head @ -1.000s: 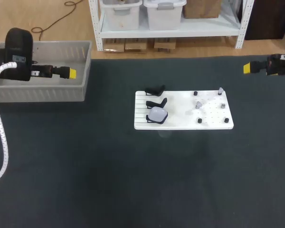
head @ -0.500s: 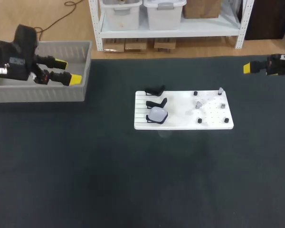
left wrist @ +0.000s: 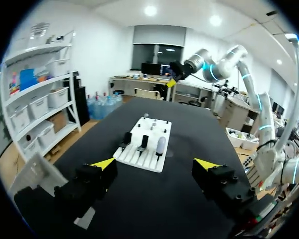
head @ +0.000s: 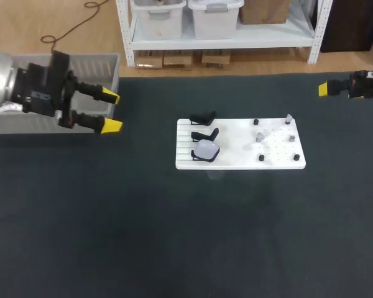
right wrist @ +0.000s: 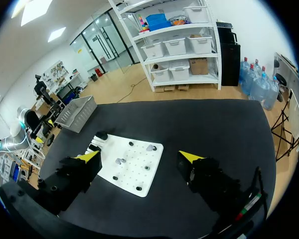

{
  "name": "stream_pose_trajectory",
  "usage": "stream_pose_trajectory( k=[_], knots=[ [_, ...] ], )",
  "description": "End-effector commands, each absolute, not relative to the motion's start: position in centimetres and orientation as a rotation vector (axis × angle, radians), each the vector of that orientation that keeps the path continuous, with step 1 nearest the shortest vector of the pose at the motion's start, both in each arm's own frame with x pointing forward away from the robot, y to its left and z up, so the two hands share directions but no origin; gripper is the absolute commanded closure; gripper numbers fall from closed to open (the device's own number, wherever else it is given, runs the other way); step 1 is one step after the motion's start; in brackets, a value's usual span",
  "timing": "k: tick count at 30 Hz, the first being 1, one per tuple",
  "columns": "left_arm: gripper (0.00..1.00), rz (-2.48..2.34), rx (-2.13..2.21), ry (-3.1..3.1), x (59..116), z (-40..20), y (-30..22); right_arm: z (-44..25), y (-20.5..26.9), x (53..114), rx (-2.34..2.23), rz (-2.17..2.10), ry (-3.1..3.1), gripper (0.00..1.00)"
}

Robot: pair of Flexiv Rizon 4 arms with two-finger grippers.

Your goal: Pick up each earbud case from the left stands, insert the matching earbuds, close the lid, and place the case in the box.

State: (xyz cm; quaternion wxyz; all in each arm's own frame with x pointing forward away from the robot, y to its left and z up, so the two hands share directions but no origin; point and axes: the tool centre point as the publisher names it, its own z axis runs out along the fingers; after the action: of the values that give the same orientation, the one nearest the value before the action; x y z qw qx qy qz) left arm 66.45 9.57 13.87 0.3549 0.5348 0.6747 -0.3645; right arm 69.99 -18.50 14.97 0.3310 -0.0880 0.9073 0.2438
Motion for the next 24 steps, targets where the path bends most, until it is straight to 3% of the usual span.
stream_pose_trajectory(
  k=[1, 24],
  knots=[
    [0.00, -1.091, 1.494, 1.706, 67.4, 12.7, 7.4, 15.0, -18.5, 70.0, -0.231, 0.637, 2.373, 0.00],
    [0.00, -1.066, 1.633, 1.574, 66.6, 7.1, 0.7, 15.0, -18.5, 70.0, -0.231, 0.637, 2.373, 0.00]
  ],
)
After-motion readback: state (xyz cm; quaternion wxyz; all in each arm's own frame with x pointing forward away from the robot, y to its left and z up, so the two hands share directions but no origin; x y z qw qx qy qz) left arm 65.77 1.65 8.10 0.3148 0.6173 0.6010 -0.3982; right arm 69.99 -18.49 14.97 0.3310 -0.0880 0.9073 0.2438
